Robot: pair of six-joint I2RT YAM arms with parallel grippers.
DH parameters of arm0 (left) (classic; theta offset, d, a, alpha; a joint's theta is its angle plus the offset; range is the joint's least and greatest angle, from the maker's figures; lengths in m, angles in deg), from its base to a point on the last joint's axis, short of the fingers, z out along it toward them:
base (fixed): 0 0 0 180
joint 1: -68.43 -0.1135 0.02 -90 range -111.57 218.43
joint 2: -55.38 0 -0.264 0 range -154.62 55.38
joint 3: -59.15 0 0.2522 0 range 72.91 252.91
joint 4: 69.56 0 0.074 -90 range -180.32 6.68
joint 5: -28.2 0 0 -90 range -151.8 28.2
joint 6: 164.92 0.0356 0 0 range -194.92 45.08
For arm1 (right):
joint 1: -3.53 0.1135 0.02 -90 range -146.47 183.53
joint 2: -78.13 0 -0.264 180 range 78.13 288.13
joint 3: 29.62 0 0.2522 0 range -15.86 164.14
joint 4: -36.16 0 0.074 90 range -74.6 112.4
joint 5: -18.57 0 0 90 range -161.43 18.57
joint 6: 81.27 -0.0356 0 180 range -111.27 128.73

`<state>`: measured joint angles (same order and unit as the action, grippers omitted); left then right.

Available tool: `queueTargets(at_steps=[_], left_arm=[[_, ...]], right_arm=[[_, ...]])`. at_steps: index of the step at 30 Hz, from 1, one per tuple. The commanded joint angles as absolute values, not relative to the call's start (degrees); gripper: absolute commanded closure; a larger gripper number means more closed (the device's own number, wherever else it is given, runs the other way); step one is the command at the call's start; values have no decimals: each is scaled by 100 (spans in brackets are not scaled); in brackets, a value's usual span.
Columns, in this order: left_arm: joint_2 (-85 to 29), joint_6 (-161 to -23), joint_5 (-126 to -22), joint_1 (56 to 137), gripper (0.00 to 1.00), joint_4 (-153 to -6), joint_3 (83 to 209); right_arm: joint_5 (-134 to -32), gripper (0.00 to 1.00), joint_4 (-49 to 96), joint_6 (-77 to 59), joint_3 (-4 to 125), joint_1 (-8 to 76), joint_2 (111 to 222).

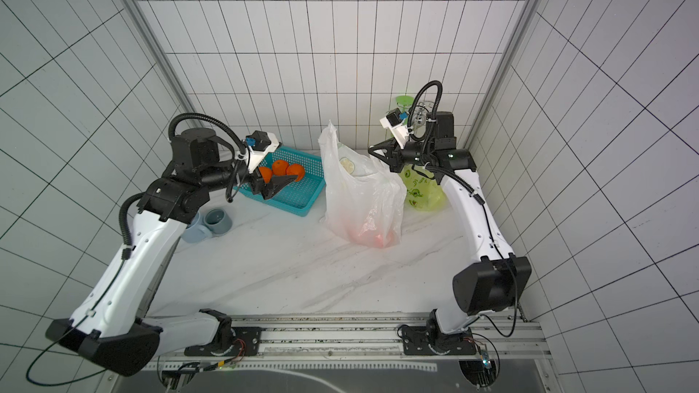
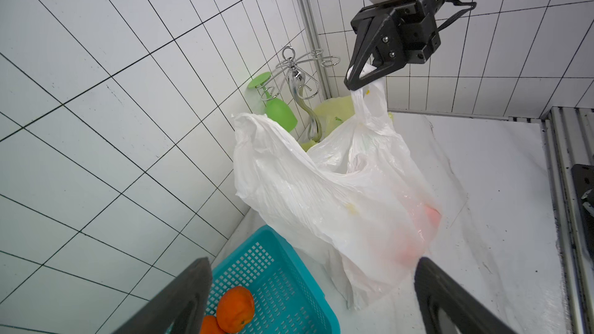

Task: Place the oranges into plastic bags & tie knots
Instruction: Adjust the plastic bag at the center of the board.

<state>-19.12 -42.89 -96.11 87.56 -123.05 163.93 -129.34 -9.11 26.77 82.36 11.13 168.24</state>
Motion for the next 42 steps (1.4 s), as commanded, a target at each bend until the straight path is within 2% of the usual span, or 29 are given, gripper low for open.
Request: queueTargets(at_steps=[1,5,10,21,23,27,31,33,37,42], left_arm=[[-2428,-4083,-9281,9100,2,-11751,16579],[-3246,-4727,-8894,9295,2,-11296,17207],[-4423,-5462,-9342,9241,2,-11767,18560],[-5583,-5998,-9833,9271,3,-11580,19675],[-5776,-6119,-10003,9271,16,-11631,19865],[-5821,-6549,-10311,9184,53,-11608,20077],[-5254,-7349,-10996,8988,92,-11395,19904],[-4715,-7682,-11481,8922,99,-11113,19325],[-3432,-8158,-11882,8990,100,-9903,17613],[-3076,-8560,-12039,9001,100,-9641,17094]], right_arm=[[-12959,100,-1100,2938,8761,1170,16831],[-12962,100,-1109,2955,8741,1188,16793],[-12959,100,-1126,2998,8692,1197,16658],[-13000,100,-1214,3055,8595,1215,16541],[-13007,100,-1198,3007,8594,1223,16541],[-12774,100,-961,2551,8764,1223,16558],[-11867,100,-565,1597,9206,1159,16512],[-11217,100,-368,1180,9247,1109,16371],[-10050,100,16,530,8911,1147,15951],[-9810,100,309,319,8468,1311,15527]])
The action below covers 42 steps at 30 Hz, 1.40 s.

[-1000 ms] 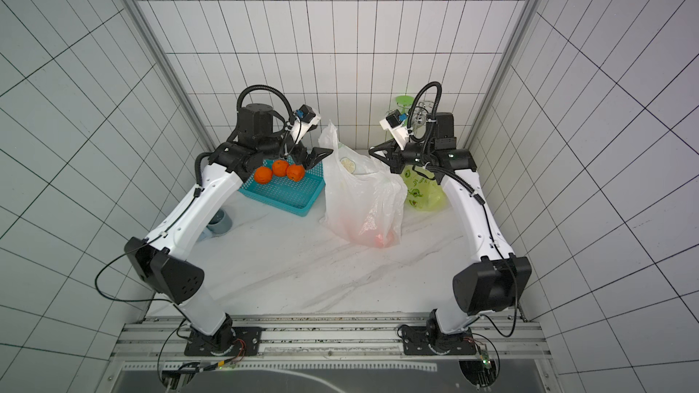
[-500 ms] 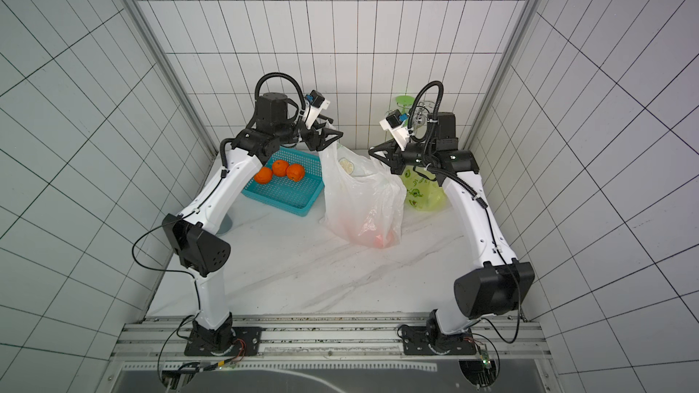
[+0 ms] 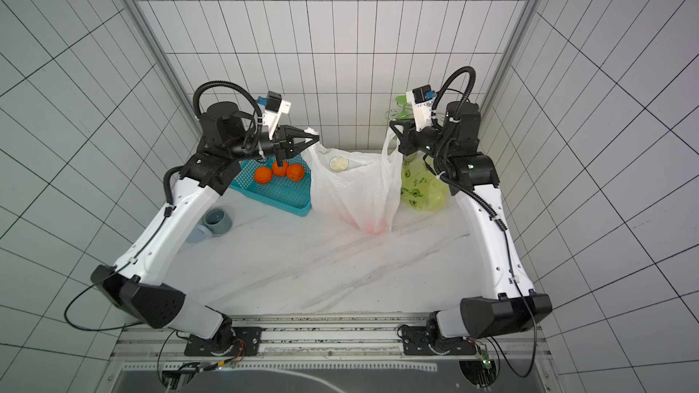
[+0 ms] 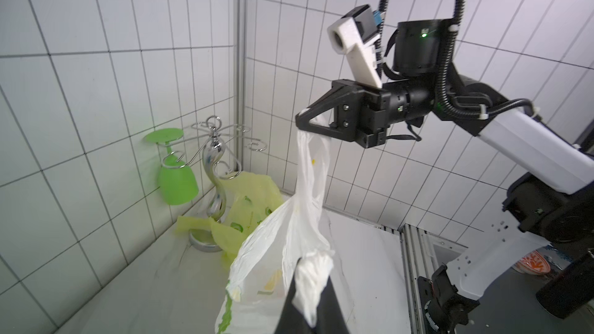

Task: Place the oranges into plastic bags & tie knots
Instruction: Adjust the plastic bag at the center of the board.

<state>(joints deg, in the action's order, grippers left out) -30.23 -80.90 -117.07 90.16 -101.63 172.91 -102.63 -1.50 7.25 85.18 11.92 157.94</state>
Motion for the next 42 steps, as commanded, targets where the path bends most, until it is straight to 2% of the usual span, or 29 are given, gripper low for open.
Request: queueTargets(at_steps=[1,4,7,13,17,19,24,25,27,28,31,36,38,42], left_arm=[[-3063,-8597,-12057,8988,100,-9679,17079],[-2969,-8572,-11858,8961,100,-9879,16955],[-2739,-8460,-11707,8985,100,-9895,16559],[-2319,-8423,-11405,9151,100,-9567,15649],[-2223,-8405,-11157,9165,100,-9381,15374],[-2214,-8461,-11057,9163,100,-9325,15368],[-2188,-8671,-10954,9183,100,-9059,15264],[-2196,-8670,-10929,9181,100,-9053,15254],[-2206,-8691,-10911,9180,100,-9061,15251],[-2214,-8709,-10916,9180,100,-9062,15245],[-2206,-8720,-10904,9189,100,-9062,15232],[-2154,-8790,-10792,9198,100,-9071,15187],[-2110,-8899,-10743,9198,100,-9037,15142],[-2044,-9128,-10742,9220,100,-8932,15074]], right_arm=[[-9978,100,393,363,8386,1312,15462],[-10168,100,439,715,8277,1303,15351],[-9900,99,430,1093,8136,1210,15400],[-9423,99,144,1683,8170,1100,16126],[-8948,93,-174,2106,8517,1109,16606],[-8637,84,-305,2336,8693,1156,16672],[-8119,47,-275,3070,8713,1621,16244],[-8145,30,-230,3215,8632,1755,16089],[-8225,13,-159,3370,8500,2018,15846],[-8326,9,-180,3448,8448,2153,15755],[-8583,0,-512,3632,8536,2499,15685],[-9952,0,-729,3759,8044,2973,15504],[-10586,0,-413,3638,7484,3101,15441],[-11223,1,719,3451,6413,3121,15379]])
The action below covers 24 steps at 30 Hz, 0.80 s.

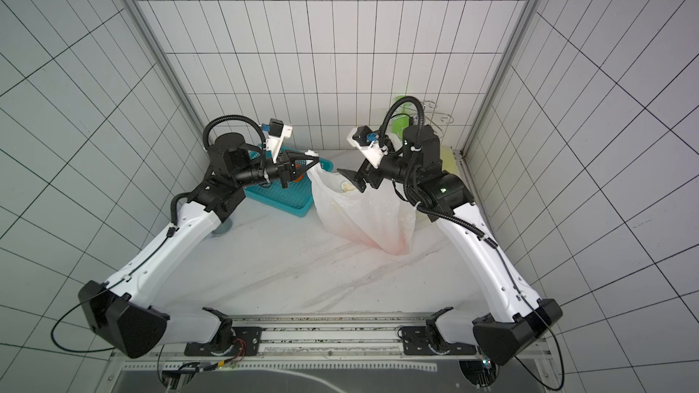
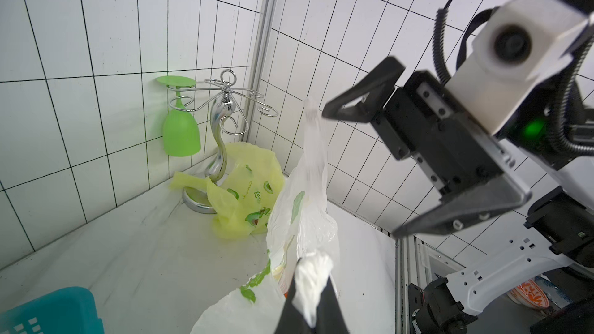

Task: Place the oranges into plastic bags & tie knots
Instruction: Adjust the plastic bag at the center of the board.

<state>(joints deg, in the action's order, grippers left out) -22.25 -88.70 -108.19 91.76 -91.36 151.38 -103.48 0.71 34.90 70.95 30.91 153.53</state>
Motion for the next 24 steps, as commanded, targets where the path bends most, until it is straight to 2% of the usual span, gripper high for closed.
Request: queueTargets(at_steps=[1,7,10,13,15,17,18,19,21,24], left_arm=[[-2024,-9194,-10750,9232,100,-8905,15061],[-1929,-9366,-10775,9303,100,-8748,14958],[-1890,-9461,-10663,9304,100,-8662,14879],[-1837,-9713,-10395,9303,100,-8558,14812],[-1801,-9863,-10257,9295,100,-8539,14814],[-1749,-9917,-10241,9280,100,-8539,14828],[-1731,-9905,-10273,9263,100,-8558,14845],[-1693,-9864,-10357,9232,100,-8592,14862],[-1638,-9621,-10621,9160,99,-8684,14880],[-1567,-8819,-10865,9145,76,-9183,14946]], right_arm=[[-11410,1,959,3513,6186,3107,15422],[-12048,4,2377,3135,5349,3112,15856],[-12427,12,2496,3008,5333,3115,16072],[-12548,38,3197,2552,4807,3147,16010],[-12432,60,3531,2421,4489,3151,15996],[-12255,87,3577,2616,4315,3142,15974],[-12179,95,3545,2720,4285,3134,15955],[-12166,100,3492,2829,4279,3117,15928],[-12380,100,3200,3091,4424,3071,15932],[-12770,100,2247,3783,4951,3055,16075]])
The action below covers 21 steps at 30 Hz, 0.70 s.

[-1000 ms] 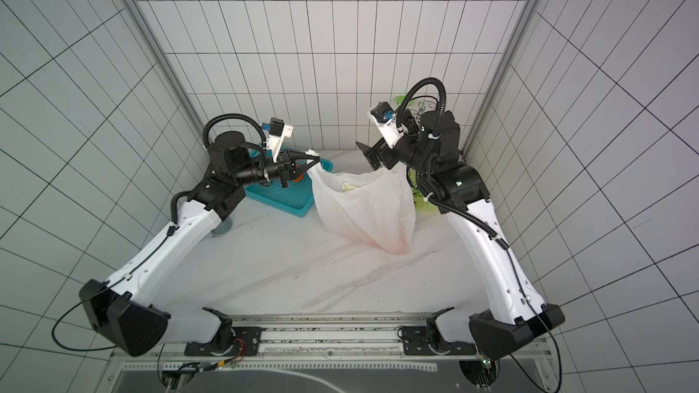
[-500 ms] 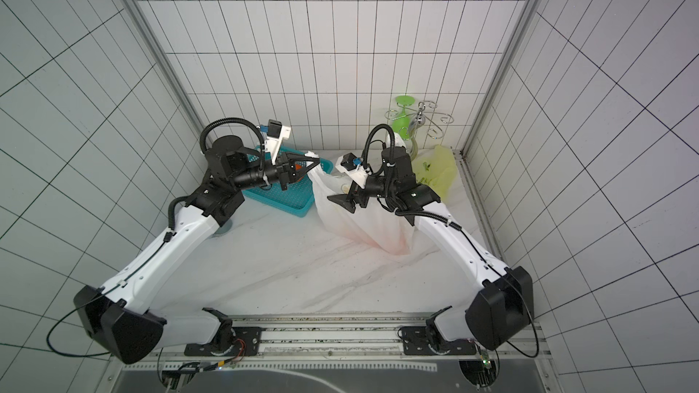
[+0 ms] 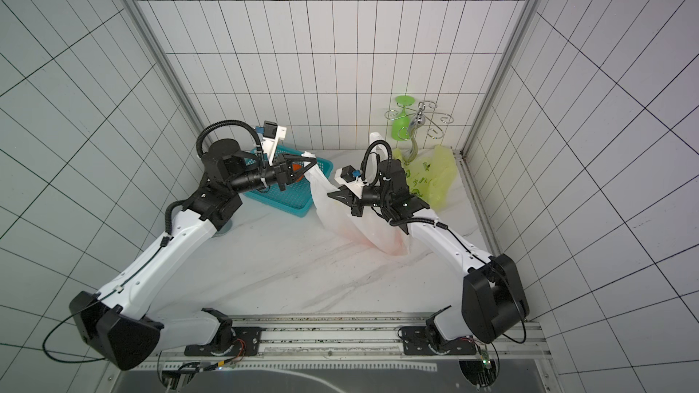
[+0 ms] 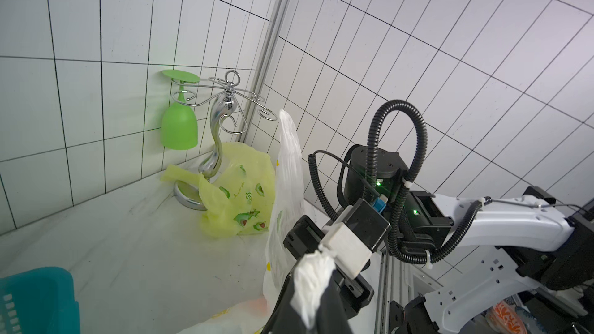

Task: Place the oranges into plastic bags & tie knots
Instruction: Adjust the plastic bag at the center of the board.

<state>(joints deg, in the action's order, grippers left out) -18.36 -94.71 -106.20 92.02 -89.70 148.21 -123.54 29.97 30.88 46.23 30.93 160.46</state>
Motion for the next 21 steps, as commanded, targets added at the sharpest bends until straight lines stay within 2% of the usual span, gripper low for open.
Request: queueTargets(at_steps=[1,5,8,12,15,17,21], left_arm=[[-1548,-8582,-10850,9137,69,-9301,14942],[-1643,-7838,-10812,9110,54,-9702,15094],[-1851,-7552,-10807,9110,50,-10026,15315],[-1872,-7597,-11090,9110,46,-10087,15276],[-1681,-7526,-11245,9110,38,-10050,15161],[-1577,-7240,-11274,9107,32,-10237,15161],[-1669,-6590,-11289,9093,29,-10890,15362]], right_arm=[[-12878,100,1883,4054,5146,3060,16149],[-13067,100,605,5029,5854,3059,16444],[-13005,100,-30,5397,6261,3060,16604],[-12860,100,-52,5275,6415,3052,16656],[-12909,100,-194,5248,6546,3030,16757],[-12995,100,-375,5355,6643,3025,16815],[-13101,100,-511,5352,6755,3025,16857]])
